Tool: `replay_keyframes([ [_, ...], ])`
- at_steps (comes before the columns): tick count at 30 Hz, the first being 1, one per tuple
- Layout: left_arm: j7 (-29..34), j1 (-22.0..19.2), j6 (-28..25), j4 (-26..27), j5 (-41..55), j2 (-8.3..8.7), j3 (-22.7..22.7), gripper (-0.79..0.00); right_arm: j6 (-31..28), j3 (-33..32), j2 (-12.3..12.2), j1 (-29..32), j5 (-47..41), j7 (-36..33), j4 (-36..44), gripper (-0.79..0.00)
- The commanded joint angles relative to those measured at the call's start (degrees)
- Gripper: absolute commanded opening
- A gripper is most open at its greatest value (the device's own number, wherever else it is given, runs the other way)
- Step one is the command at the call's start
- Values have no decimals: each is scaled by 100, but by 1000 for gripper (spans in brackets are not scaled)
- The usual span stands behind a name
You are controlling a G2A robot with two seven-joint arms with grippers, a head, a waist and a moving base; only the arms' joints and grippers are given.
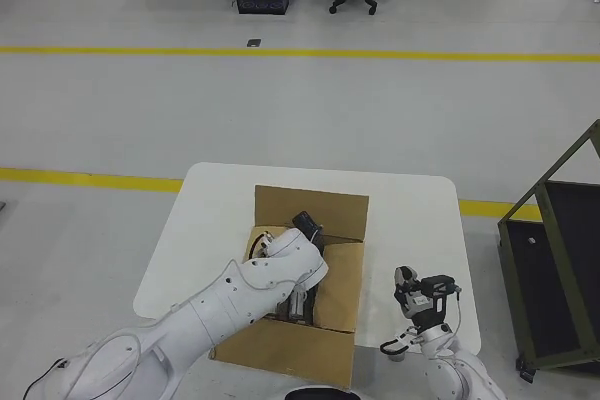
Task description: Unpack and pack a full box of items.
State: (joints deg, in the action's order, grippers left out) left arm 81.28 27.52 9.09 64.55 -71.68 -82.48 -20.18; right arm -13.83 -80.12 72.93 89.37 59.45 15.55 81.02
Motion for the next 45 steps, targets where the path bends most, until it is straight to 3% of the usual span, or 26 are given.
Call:
replay_keyframes([
  [1,-7,35,61,83,-36,38,-175,-785,-21,-15,2,3,-63,-4,72,-785],
  [12,-219,434,208,618,141,329,-1320,-785,-434,-44,10,-25,-751,-367,545,-785],
  [17,-470,649,289,623,561,464,-2043,-785,-784,41,12,-58,-1122,-755,690,-785],
  [26,-587,988,147,1033,707,672,-2931,-785,-931,285,23,-89,-1122,-1069,759,-785],
  [34,-764,1247,151,1416,1161,740,-3486,-785,-849,345,21,-126,-976,-1085,744,-785],
  [45,-1162,1372,256,1235,1969,761,-4090,-785,-415,134,-3,-246,-746,-1077,788,-785],
])
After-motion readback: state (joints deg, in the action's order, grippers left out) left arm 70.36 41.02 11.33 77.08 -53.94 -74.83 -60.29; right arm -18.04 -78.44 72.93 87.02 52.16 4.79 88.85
